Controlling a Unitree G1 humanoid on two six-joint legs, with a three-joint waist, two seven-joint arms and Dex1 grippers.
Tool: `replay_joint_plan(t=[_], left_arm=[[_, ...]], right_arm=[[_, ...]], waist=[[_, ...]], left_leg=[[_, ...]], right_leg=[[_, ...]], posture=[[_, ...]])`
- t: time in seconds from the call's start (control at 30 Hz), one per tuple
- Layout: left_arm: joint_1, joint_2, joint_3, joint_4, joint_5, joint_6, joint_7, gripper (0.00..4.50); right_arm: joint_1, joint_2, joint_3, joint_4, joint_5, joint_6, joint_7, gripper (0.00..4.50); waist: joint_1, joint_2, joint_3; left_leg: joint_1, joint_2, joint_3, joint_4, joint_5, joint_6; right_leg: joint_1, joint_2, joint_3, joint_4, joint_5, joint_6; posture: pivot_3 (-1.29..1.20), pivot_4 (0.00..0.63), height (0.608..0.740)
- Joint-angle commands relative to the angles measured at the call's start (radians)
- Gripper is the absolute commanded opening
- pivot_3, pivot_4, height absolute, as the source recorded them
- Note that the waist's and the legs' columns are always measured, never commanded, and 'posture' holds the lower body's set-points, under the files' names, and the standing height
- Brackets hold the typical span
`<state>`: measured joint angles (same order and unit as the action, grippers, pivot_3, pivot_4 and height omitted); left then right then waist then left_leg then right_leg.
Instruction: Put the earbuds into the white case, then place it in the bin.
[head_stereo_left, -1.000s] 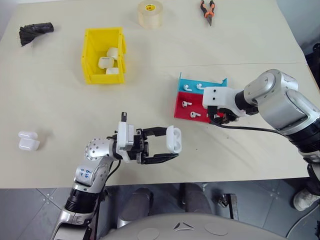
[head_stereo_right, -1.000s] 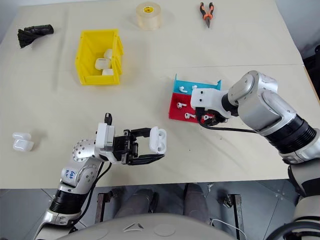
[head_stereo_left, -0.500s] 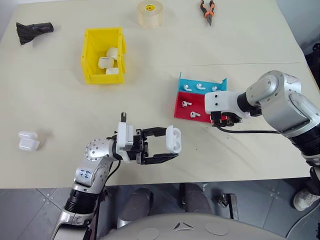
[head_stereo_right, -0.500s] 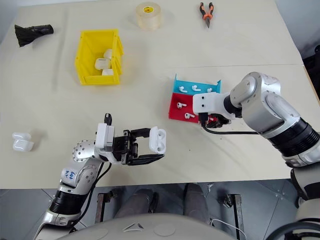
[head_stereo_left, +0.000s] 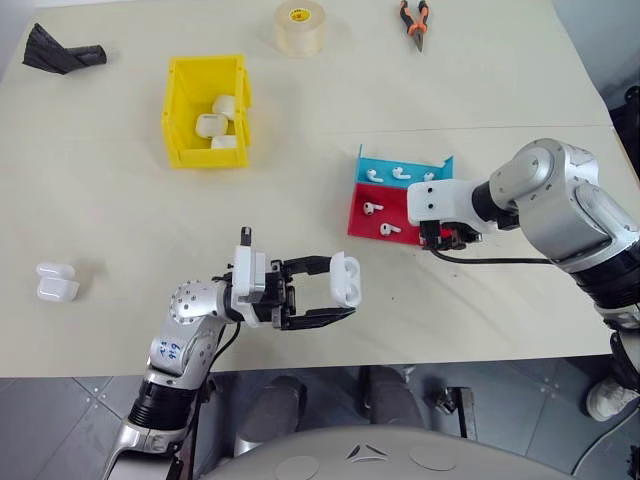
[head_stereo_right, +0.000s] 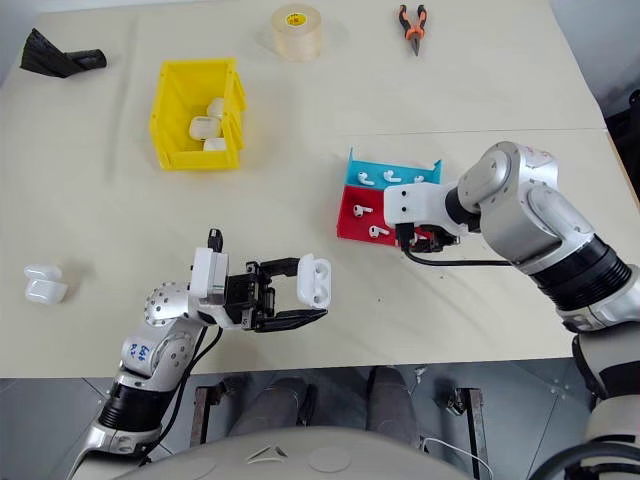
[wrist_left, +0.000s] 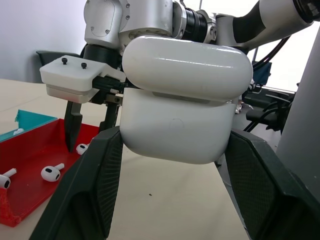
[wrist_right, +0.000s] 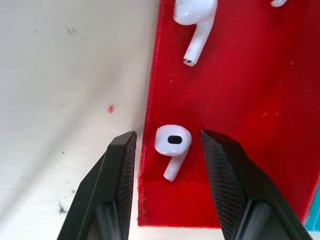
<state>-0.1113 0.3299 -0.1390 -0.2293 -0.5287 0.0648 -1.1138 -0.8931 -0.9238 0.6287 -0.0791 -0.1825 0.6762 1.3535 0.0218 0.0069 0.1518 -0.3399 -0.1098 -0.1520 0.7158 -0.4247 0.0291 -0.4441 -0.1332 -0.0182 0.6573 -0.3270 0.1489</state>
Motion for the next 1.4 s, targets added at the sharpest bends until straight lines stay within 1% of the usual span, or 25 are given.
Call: replay_joint_plan(t=[0.03, 0.1, 0.47, 0.6, 0.73, 0.83, 0.87, 0.93, 0.97, 1.0, 1.03, 1.1, 1.13, 1.23, 1.3, 1.33, 1.4], left_arm=[[0.009, 0.004, 0.005, -0.052, -0.026, -0.010, 0.000, 2.72], [0.012, 0.004, 0.004, -0.052, -0.026, -0.011, -0.001, 2.72], [0.012, 0.003, 0.005, -0.050, -0.030, -0.007, -0.004, 2.72], [0.005, 0.004, 0.006, -0.049, -0.032, -0.004, -0.006, 2.72], [-0.017, 0.011, 0.009, -0.041, -0.044, 0.005, -0.021, 2.72], [-0.045, 0.012, 0.014, -0.028, -0.060, 0.022, -0.029, 2.72], [-0.059, 0.009, 0.014, -0.022, -0.062, 0.028, -0.028, 2.72], [-0.078, 0.004, 0.013, -0.013, -0.064, 0.036, -0.027, 2.72], [-0.081, 0.008, 0.019, -0.010, -0.070, 0.039, -0.032, 2.72], [-0.102, 0.000, 0.016, 0.003, -0.079, 0.056, -0.030, 2.72], [-0.118, -0.006, 0.014, 0.013, -0.085, 0.068, -0.028, 2.72], [-0.148, -0.012, 0.012, 0.033, -0.098, 0.095, -0.030, 2.72], [-0.157, -0.009, 0.013, 0.038, -0.104, 0.105, -0.037, 2.72], [-0.184, 0.004, 0.026, 0.057, -0.121, 0.129, -0.062, 2.72], [-0.200, 0.010, 0.030, 0.072, -0.124, 0.141, -0.077, 2.72], [-0.207, 0.015, 0.031, 0.080, -0.126, 0.149, -0.086, 2.72], [-0.221, 0.020, 0.032, 0.095, -0.125, 0.163, -0.098, 2.72]], right_arm=[[0.013, 0.003, -0.020, -0.012, -0.018, -0.006, 0.010, 1.16], [0.016, 0.000, -0.020, -0.014, -0.021, -0.009, 0.017, 0.56], [0.027, 0.008, -0.027, -0.017, -0.030, -0.010, 0.025, 0.56], [0.033, 0.021, -0.054, -0.029, -0.020, 0.012, 0.011, 0.56], [0.056, -0.005, -0.144, -0.114, 0.033, 0.069, 0.022, 0.56], [0.101, -0.023, -0.272, -0.204, 0.124, 0.158, 0.017, 0.56], [0.136, -0.022, -0.337, -0.231, 0.167, 0.163, 0.007, 0.56], [0.192, -0.016, -0.427, -0.266, 0.228, 0.159, -0.014, 0.56], [0.207, -0.009, -0.451, -0.285, 0.249, 0.166, -0.028, 0.56], [0.277, 0.060, -0.575, -0.303, 0.318, 0.139, -0.071, 0.56], [0.331, 0.110, -0.665, -0.316, 0.372, 0.118, -0.105, 0.56], [0.431, 0.213, -0.817, -0.331, 0.441, 0.009, -0.179, 0.56], [0.455, 0.248, -0.860, -0.345, 0.486, -0.003, -0.194, 0.56], [0.504, 0.333, -0.943, -0.400, 0.611, 0.036, -0.266, 0.56], [0.531, 0.428, -1.007, -0.451, 0.712, 0.036, -0.359, 0.56], [0.549, 0.458, -1.021, -0.475, 0.735, 0.034, -0.399, 0.56], [0.601, 0.503, -1.016, -0.535, 0.764, -0.014, -0.436, 0.56]], waist=[[0.000, 0.000, 0.000], [0.000, 0.000, 0.000], [0.000, 0.000, 0.000], [-0.001, 0.000, 0.000], [0.001, 0.000, 0.000], [0.004, 0.000, 0.000], [0.004, 0.000, 0.000], [0.005, 0.000, 0.000], [0.004, 0.000, 0.000], [0.004, -0.001, 0.000], [0.004, -0.002, -0.001], [0.004, -0.002, -0.001], [0.003, -0.002, -0.001], [-0.001, -0.002, -0.001], [-0.002, -0.002, -0.001], [-0.002, -0.002, -0.001], [-0.002, -0.002, -0.001]], left_leg=[[0.000, 0.000, 0.000, 0.000, 0.000, 0.000], [0.000, 0.000, 0.000, 0.000, 0.000, 0.000], [0.000, 0.000, 0.000, 0.000, 0.000, 0.000], [0.000, 0.000, 0.000, 0.000, 0.000, 0.000], [0.000, 0.000, 0.000, 0.000, 0.000, 0.000], [-0.001, 0.000, 0.000, 0.000, 0.000, 0.000], [-0.002, 0.000, -0.001, 0.001, 0.000, 0.000], [-0.002, -0.001, -0.001, 0.001, 0.000, 0.000], [-0.002, 0.000, -0.001, 0.001, 0.000, 0.000], [-0.002, -0.001, -0.001, 0.001, 0.000, 0.000], [-0.001, 0.000, -0.002, 0.000, 0.000, 0.000], [-0.001, 0.000, -0.002, 0.001, 0.000, 0.000], [-0.001, 0.000, -0.002, 0.001, 0.000, 0.000], [0.000, -0.002, -0.002, 0.001, 0.000, 0.000], [0.002, -0.002, -0.002, 0.001, 0.000, 0.000], [0.003, -0.001, -0.002, 0.001, 0.000, 0.000], [0.004, -0.001, -0.002, 0.000, 0.000, 0.000]], right_leg=[[0.000, 0.000, 0.000, 0.000, 0.000, 0.000], [0.000, 0.000, 0.000, 0.000, 0.000, 0.000], [0.000, 0.000, 0.000, 0.000, 0.000, 0.000], [0.000, 0.000, 0.000, 0.000, 0.000, 0.000], [0.000, 0.000, 0.000, 0.000, 0.000, 0.000], [0.000, 0.000, 0.000, 0.000, 0.000, 0.000], [0.000, 0.000, 0.000, 0.000, 0.000, 0.000], [0.000, 0.000, -0.001, 0.000, 0.001, 0.000], [0.000, 0.000, -0.001, 0.000, 0.001, 0.000], [0.000, 0.000, -0.001, 0.000, 0.002, 0.000], [0.000, 0.001, -0.001, -0.001, 0.003, 0.000], [0.000, 0.001, -0.001, 0.000, 0.003, 0.000], [0.000, 0.001, -0.001, 0.001, 0.003, 0.000], [-0.001, 0.001, 0.000, 0.002, 0.003, 0.000], [-0.001, 0.001, 0.000, 0.002, 0.003, 0.000], [0.000, 0.002, -0.001, 0.002, 0.003, 0.000], [0.000, 0.002, -0.001, 0.001, 0.003, 0.000]], posture=[[0.00, 0.150, 0.740], [0.00, 0.150, 0.740], [0.00, 0.150, 0.740], [0.00, 0.150, 0.740], [0.00, 0.150, 0.740], [0.00, 0.150, 0.740], [0.00, 0.150, 0.740], [0.00, 0.150, 0.740], [0.00, 0.150, 0.740], [0.00, 0.150, 0.740], [0.00, 0.150, 0.740], [0.00, 0.150, 0.740], [0.00, 0.150, 0.740], [0.00, 0.150, 0.740], [0.00, 0.150, 0.740], [0.00, 0.150, 0.740], [0.00, 0.150, 0.740]])
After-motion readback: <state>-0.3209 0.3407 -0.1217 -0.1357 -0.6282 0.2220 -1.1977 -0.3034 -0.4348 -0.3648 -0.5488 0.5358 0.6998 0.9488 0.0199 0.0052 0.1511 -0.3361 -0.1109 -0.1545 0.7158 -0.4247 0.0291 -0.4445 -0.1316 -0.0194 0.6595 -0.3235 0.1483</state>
